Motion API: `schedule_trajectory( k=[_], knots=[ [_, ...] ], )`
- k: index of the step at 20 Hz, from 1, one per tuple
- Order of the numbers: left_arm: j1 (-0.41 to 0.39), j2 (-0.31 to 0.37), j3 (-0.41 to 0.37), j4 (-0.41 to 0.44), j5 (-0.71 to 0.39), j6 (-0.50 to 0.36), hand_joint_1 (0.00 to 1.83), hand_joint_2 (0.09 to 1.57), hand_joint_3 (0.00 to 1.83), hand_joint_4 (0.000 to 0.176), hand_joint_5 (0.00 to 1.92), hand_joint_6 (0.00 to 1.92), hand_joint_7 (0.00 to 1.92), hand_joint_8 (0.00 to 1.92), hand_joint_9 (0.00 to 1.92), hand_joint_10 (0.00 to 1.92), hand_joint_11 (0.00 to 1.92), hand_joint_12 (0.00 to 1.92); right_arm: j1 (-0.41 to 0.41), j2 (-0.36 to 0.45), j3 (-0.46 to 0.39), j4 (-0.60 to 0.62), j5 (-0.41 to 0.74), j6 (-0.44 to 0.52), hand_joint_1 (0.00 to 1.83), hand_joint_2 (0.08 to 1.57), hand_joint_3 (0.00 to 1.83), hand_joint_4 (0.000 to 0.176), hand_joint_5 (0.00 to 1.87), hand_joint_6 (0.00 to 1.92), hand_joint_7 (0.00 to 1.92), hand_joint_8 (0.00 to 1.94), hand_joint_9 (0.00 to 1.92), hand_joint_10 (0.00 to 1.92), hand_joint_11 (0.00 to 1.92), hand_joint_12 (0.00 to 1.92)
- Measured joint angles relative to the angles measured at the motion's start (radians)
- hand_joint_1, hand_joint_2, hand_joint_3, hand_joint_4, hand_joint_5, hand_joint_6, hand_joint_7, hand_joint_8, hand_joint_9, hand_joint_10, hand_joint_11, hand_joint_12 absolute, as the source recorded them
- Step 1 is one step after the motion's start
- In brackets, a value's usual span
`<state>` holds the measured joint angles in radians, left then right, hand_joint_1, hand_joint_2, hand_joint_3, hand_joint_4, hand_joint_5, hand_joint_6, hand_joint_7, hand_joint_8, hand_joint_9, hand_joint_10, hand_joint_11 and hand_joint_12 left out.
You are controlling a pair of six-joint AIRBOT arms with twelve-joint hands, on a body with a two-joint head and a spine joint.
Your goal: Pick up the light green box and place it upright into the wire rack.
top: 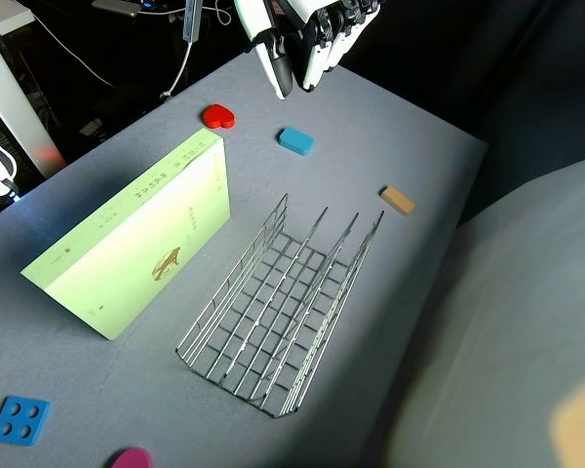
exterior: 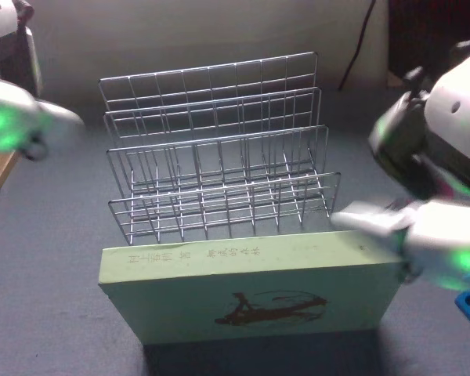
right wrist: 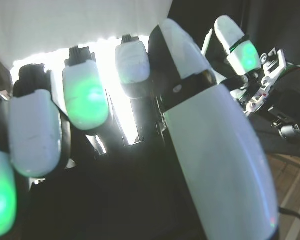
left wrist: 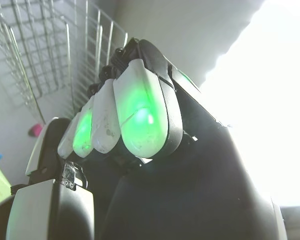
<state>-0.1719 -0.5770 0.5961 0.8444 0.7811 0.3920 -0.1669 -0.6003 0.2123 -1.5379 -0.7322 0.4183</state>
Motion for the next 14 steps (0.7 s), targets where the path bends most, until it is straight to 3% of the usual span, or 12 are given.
schedule_trajectory(
  k=[4,11,12,14],
  knots=[
    [0.0,0.0,-0.001,0.002,-0.005,0.005,0.16,1.14,0.0,0.098,0.13,0.0,0.09,0.0,0.11,0.0,0.0,0.44,0.0,0.0,0.0,-0.004,0.006,0.0,0.02,1.05,0.01,0.076,0.14,0.0,0.17,0.0,0.16,0.01,0.0,0.86],
    [-0.031,0.0,-0.011,-0.03,0.03,0.042,0.15,1.15,0.0,0.097,0.15,0.0,0.1,0.0,0.13,0.0,0.0,0.5,0.0,0.0,0.012,-0.004,0.057,-0.001,0.04,1.05,0.0,0.073,0.18,0.01,0.2,0.01,0.19,0.01,0.0,0.89],
    [-0.034,0.0,-0.011,-0.031,0.034,0.042,0.16,1.15,0.0,0.097,0.15,0.0,0.11,0.01,0.14,0.01,0.0,0.49,0.001,0.0,0.024,0.014,0.098,-0.001,0.26,1.0,0.0,0.045,0.23,0.02,0.22,0.01,0.2,0.01,0.0,0.9],
    [-0.037,0.0,-0.011,-0.025,0.042,0.043,0.16,1.15,0.0,0.097,0.15,0.0,0.13,0.01,0.14,0.01,0.0,0.49,0.019,-0.008,0.05,0.085,0.155,-0.002,0.46,0.98,0.0,0.036,0.23,0.01,0.22,0.0,0.2,0.01,0.0,0.9]
  ],
)
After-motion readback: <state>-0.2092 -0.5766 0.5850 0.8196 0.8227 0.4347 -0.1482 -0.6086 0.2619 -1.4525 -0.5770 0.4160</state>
